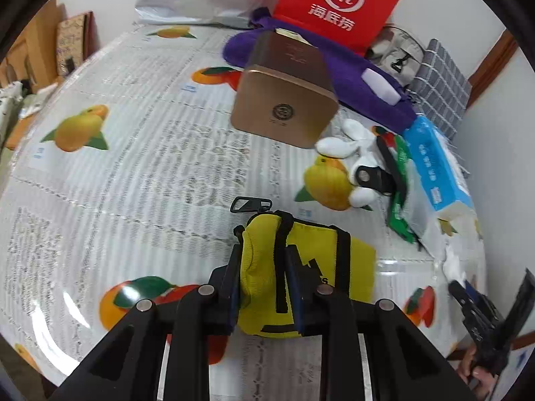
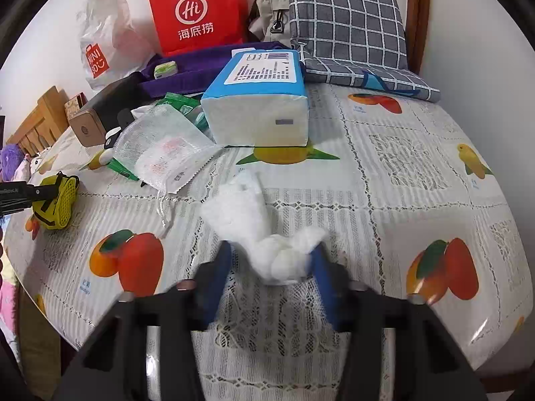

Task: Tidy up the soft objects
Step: 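Lift the cloth in the right tool while the left tool lifts the yellow pouch toward the towel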

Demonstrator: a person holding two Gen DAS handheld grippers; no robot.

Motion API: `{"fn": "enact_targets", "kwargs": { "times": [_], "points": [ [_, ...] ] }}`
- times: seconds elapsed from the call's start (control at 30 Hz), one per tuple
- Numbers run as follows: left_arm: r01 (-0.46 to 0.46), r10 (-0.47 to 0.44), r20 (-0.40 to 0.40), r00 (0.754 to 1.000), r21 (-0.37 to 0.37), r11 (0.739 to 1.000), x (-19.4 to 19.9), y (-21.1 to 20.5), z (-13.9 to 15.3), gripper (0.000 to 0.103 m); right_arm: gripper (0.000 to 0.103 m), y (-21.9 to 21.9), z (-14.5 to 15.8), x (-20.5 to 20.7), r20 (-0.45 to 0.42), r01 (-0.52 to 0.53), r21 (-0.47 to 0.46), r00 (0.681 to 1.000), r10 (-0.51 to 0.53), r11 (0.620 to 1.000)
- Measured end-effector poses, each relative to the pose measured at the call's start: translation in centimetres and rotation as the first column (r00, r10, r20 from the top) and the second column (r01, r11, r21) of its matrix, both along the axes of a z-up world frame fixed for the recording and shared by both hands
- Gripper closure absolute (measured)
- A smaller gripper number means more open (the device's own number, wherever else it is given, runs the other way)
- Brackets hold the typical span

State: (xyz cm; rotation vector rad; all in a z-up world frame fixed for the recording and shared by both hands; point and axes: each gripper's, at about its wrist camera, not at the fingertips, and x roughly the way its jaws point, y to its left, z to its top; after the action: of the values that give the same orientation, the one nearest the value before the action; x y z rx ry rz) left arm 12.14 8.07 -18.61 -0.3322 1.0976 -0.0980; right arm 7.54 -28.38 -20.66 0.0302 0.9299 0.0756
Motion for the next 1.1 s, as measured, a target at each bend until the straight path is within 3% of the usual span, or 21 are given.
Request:
{"fn": "enact_targets", "kwargs": {
  "times": [0.07,0.27,0.8,1.1],
  "points": [
    [0.016,-0.016,-0.004,1.000,-0.036,0.999,0.1,0.0,0.2,0.082,0.071,0.3,0.2,0.1,-0.003,-0.024,-0.021,1.000,0.024,0.999],
    [0.037,-0.035,0.041,0.999,-0.042,0.998,0.0,0.0,2.3,0.087,0.071,1.1,2.4,0.0,0.036,-0.053,-0.007,0.998,0.053,0.999],
    [0.085,-0.080,0.156,0.984,-0.025,0.996,1.3,-0.2,7.9,0.089,0.071,1.8,8.1,1.7,0.133,-0.071,0.018,0.989,0.068,0.997],
    [0.098,-0.092,0.209,0.973,-0.018,0.995,4.1,-0.5,10.8,0.089,0.071,2.7,10.3,4.6,0.164,-0.091,0.028,0.983,0.085,0.995]
  ]
}}
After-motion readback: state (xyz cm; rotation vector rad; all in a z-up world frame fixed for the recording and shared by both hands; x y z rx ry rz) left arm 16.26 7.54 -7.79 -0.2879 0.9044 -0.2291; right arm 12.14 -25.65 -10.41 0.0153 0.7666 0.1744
